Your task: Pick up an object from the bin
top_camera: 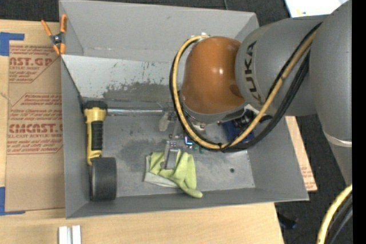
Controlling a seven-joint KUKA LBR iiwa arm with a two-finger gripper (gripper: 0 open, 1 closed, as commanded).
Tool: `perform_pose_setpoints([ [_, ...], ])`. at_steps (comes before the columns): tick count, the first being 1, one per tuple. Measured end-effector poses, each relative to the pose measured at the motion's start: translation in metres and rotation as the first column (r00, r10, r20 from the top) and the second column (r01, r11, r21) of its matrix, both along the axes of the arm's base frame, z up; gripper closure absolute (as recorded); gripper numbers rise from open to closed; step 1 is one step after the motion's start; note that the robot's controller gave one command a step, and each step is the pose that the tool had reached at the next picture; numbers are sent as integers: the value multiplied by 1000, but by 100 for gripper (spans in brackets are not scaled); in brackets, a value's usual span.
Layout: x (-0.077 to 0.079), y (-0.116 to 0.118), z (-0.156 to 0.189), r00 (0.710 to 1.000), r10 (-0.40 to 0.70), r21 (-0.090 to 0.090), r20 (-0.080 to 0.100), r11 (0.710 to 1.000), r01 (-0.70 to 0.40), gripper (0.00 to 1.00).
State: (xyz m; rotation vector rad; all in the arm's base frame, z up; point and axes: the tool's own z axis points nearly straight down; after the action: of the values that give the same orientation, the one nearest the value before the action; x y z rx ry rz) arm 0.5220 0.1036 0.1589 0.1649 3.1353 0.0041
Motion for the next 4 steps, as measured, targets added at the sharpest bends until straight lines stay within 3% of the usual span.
perform_pose_setpoints([
  [1, 3, 26, -13, 995, 97, -1, 0, 995, -97, 0],
  [2, 2, 20, -47, 983, 182, 0, 2, 983, -182, 0],
  [3, -7, 12, -58, 999, -38, 2, 0, 999, 38, 0],
  [4, -12, 2, -74, 964, 266, 0, 1, 964, -266, 0],
])
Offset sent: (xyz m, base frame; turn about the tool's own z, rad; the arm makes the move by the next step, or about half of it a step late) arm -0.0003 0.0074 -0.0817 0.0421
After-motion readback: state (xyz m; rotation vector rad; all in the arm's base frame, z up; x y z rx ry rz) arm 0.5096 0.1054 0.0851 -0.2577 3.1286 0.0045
